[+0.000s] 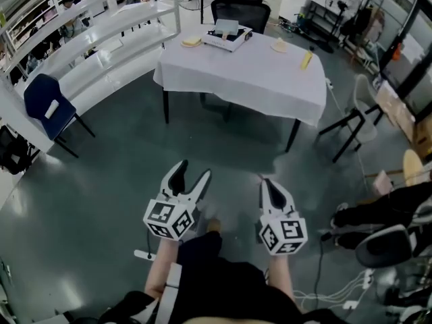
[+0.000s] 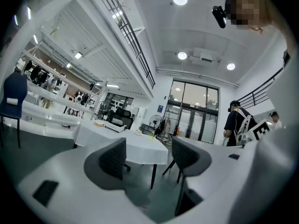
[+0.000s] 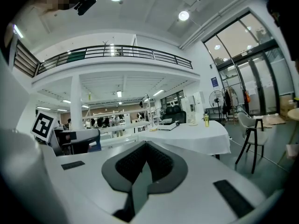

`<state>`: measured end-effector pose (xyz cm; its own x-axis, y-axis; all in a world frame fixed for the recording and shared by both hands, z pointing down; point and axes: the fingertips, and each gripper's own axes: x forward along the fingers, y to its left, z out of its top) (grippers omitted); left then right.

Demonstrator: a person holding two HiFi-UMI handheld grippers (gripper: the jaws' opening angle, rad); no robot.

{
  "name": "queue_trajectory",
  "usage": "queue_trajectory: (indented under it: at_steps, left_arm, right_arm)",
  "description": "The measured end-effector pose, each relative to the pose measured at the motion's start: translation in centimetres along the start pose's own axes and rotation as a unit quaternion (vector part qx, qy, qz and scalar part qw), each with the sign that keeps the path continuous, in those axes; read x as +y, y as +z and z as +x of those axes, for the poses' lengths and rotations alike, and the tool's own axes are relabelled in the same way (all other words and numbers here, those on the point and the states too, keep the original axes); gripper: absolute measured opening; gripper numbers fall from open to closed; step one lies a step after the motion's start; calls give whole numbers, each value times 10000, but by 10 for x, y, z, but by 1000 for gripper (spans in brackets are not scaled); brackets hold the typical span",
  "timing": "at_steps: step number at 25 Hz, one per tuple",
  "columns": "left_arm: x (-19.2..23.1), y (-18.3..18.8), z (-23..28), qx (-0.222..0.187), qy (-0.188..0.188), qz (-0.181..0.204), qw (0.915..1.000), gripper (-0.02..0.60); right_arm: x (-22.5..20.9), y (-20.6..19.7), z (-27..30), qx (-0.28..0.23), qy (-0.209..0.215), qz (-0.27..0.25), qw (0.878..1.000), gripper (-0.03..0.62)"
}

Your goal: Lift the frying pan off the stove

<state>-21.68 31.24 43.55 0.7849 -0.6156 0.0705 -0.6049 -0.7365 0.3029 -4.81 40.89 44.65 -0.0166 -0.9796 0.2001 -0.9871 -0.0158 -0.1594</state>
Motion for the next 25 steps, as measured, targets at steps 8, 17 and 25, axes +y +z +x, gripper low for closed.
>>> queue_trajectory:
  at_steps: [8, 17, 25]
  left_arm:
    - [32, 4, 50, 65, -47, -30, 10000, 288]
    - [63, 13, 88, 0, -177, 51, 9998, 288]
    - [77, 12, 93, 90, 28, 28, 10000, 288]
  right_arm:
    - [-19, 6, 55, 57, -49, -38, 10000, 6]
    - [-29, 17, 101, -122, -150, -46, 9998, 6]
    - [-25, 13, 122, 58, 8, 93, 9999, 6]
